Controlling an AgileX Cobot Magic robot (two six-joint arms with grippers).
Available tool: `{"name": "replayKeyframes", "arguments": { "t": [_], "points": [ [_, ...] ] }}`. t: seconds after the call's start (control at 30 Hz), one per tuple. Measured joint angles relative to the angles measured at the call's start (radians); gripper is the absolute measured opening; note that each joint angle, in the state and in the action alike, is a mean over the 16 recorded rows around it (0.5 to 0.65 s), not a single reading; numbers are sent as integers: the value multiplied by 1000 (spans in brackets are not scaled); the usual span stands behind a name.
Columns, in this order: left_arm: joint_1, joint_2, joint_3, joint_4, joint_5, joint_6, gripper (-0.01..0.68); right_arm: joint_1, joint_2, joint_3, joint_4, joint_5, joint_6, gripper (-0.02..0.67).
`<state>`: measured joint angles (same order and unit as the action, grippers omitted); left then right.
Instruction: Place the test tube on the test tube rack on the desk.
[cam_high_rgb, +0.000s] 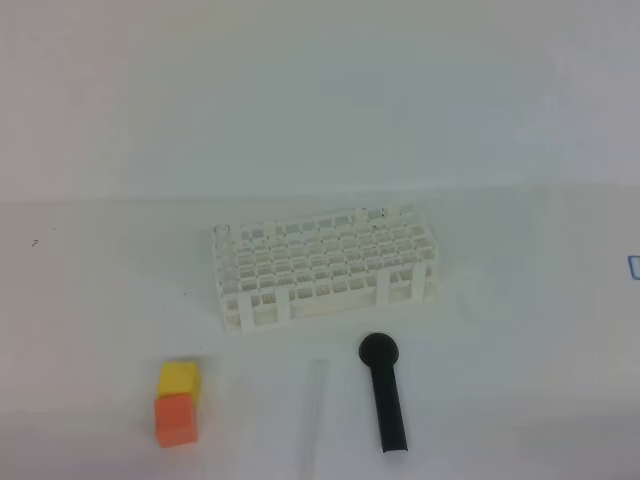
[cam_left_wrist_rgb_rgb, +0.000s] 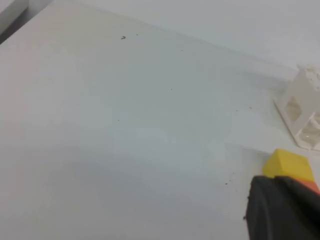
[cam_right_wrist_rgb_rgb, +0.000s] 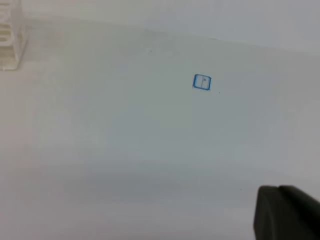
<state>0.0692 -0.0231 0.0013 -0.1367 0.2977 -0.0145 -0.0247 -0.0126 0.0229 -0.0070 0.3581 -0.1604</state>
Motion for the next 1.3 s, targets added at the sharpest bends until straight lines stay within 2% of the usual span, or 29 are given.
{"name": "replayKeyframes", "arguments": {
  "t": [0.53,0.9,1.1,1.3],
  "points": [
    [0,-3,0,-186,-306,-35,-1,0,0,0,0,0,0,-1],
    [0,-3,14,-490,-449,-134,-1,0,0,0,0,0,0,-1],
    [0,0,21,-645,-488,-186,-1,0,0,0,0,0,0,-1],
    [-1,26,-3,-661,-393,-122,-1,0,0,0,0,0,0,-1]
  ]
}}
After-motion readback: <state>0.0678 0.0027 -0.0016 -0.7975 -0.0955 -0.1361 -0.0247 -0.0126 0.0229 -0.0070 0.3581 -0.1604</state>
